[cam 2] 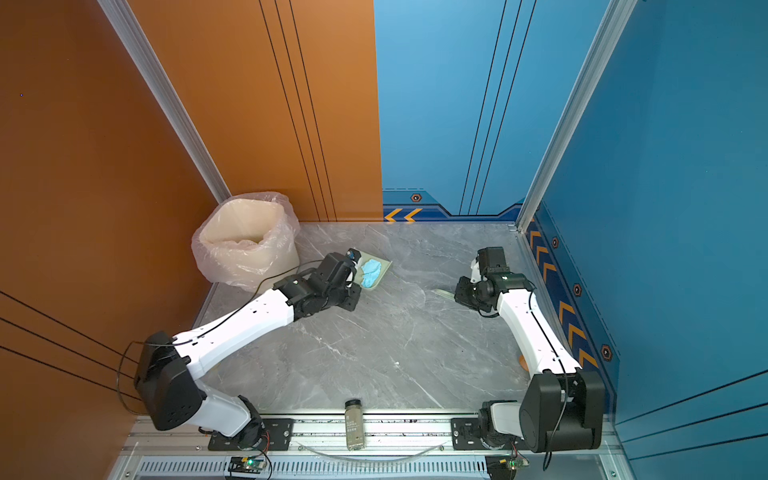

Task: Sweep away the paper scraps from the table
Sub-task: 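Carry the dustpan to the bin with the left gripper while the right draws back, then tilt the dustpan over the white bin with the left gripper to dump the blue scrap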

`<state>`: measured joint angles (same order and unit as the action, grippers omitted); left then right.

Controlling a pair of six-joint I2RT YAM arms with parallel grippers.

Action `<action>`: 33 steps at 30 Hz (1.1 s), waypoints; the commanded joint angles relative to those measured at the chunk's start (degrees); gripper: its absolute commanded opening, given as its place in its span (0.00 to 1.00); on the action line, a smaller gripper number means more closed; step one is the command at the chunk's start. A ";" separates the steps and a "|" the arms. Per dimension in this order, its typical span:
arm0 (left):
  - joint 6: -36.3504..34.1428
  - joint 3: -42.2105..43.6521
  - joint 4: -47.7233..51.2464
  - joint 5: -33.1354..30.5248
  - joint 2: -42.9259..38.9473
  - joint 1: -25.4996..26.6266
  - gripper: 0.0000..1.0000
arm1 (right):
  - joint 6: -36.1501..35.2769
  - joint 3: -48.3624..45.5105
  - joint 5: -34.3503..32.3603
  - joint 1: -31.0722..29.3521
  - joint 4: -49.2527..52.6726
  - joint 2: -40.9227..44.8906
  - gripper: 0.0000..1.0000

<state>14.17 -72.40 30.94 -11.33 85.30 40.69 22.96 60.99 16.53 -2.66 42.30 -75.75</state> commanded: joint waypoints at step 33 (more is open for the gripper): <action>23.42 -13.46 -6.99 40.01 -2.18 -40.19 0.00 | 0.16 -0.36 0.96 -1.26 -1.70 -2.44 0.00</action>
<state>32.36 -87.48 29.30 21.80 83.92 1.91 22.96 60.25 16.78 -3.49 41.04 -77.69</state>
